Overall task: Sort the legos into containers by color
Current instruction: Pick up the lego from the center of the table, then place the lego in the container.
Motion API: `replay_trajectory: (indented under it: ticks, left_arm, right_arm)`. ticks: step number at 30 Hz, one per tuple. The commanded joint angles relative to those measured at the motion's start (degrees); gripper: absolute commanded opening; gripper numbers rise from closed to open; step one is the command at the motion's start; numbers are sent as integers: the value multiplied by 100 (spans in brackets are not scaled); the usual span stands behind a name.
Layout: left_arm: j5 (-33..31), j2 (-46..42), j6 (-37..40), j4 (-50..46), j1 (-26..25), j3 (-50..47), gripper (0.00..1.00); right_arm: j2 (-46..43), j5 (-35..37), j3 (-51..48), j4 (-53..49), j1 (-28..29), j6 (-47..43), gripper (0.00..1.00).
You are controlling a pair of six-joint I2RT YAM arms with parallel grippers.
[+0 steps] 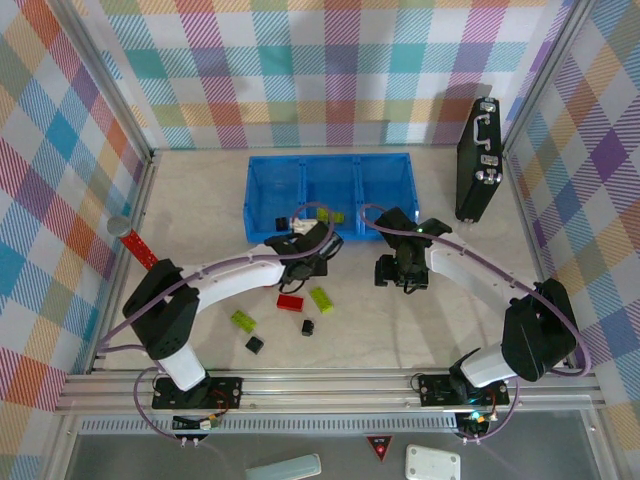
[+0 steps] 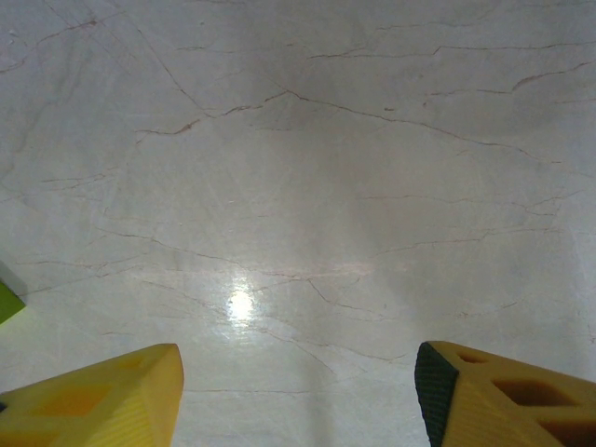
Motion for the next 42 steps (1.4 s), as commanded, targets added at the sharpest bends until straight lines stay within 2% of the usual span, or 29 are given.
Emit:
replay_trajectory:
  ticks: [1,10,19,27,35,42]
  left_arm:
    - [6,-372,165,-238,309,-221,35]
    - [382,-563,795,-350,1101,-175,36]
    - [806,-142,1359,-282,1948,363,37]
    - [1157,809,1739,-255,2433,1380,37]
    - [1378,2007,1951,-525,2566,2763,37]
    - [1376,2770,1985,-669,2683,3510,38]
  right_arm:
    - [89,-76,155,-101,20,-25,68]
    - [129,-103,172,-100,19,-14,68]
    - [72,-76,172,-182,19,7,68]
    - [-93,-20,94,-269,19,97,68]
    - [-360,112,-11,-399,19,178,68]
    - [-540,236,-117,-489,20,216,68]
